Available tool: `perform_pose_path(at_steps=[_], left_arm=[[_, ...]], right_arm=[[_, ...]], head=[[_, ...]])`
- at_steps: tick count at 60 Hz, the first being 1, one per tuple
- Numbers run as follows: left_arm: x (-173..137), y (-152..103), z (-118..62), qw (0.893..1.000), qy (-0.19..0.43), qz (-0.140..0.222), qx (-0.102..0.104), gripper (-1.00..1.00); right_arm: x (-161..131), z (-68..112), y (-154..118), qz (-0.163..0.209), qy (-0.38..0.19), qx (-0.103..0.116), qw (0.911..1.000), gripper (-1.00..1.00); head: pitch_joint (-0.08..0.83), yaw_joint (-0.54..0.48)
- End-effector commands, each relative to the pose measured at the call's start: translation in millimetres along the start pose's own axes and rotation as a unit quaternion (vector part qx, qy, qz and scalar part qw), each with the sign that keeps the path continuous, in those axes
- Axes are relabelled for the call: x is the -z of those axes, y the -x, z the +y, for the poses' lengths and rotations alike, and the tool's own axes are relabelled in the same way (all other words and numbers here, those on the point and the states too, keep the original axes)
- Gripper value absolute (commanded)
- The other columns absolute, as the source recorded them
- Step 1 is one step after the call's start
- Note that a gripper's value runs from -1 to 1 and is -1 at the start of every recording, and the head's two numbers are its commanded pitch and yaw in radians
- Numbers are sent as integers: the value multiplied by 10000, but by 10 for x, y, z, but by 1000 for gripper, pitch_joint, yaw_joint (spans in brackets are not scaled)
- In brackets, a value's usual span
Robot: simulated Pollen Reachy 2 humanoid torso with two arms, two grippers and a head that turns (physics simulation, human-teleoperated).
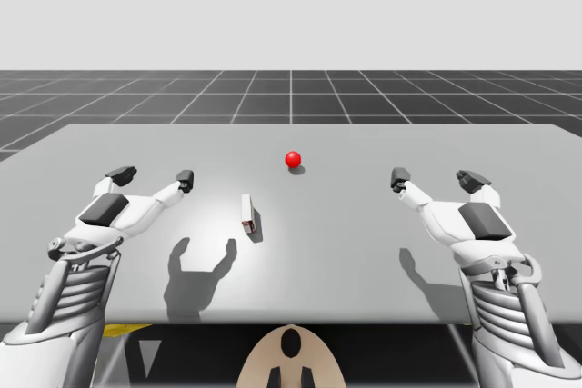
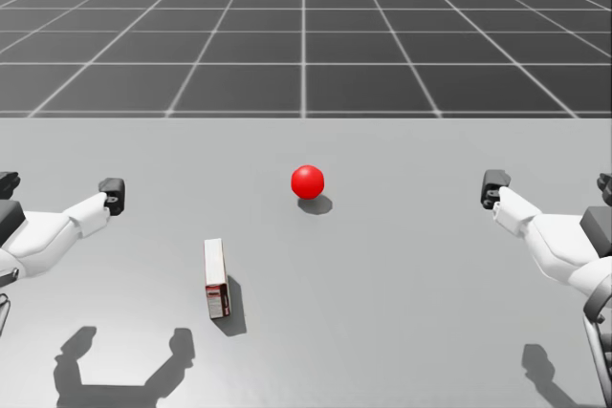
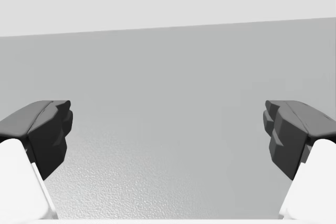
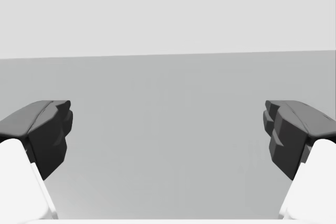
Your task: Watch the red light. When it turns green, pick up the object.
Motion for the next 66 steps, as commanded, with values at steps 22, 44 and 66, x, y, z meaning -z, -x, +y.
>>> perform_pose_path(at_steps=[22, 44, 66], left_arm=[[-1, 0, 0, 10000, -3, 0, 12, -1000], [-1, 2, -2, 10000, -3, -4, 21, -1000], [-2, -1, -2, 10000, -5, -6, 22, -1000]], right_arm=[[-2, 0, 0, -1, 0, 11, 10000, -1000], [0, 1, 5, -6, 6, -12, 10000, -1000], [2, 0, 5, -8, 11, -16, 10000, -1000]], head=[[444, -5], [443, -6], [443, -8]])
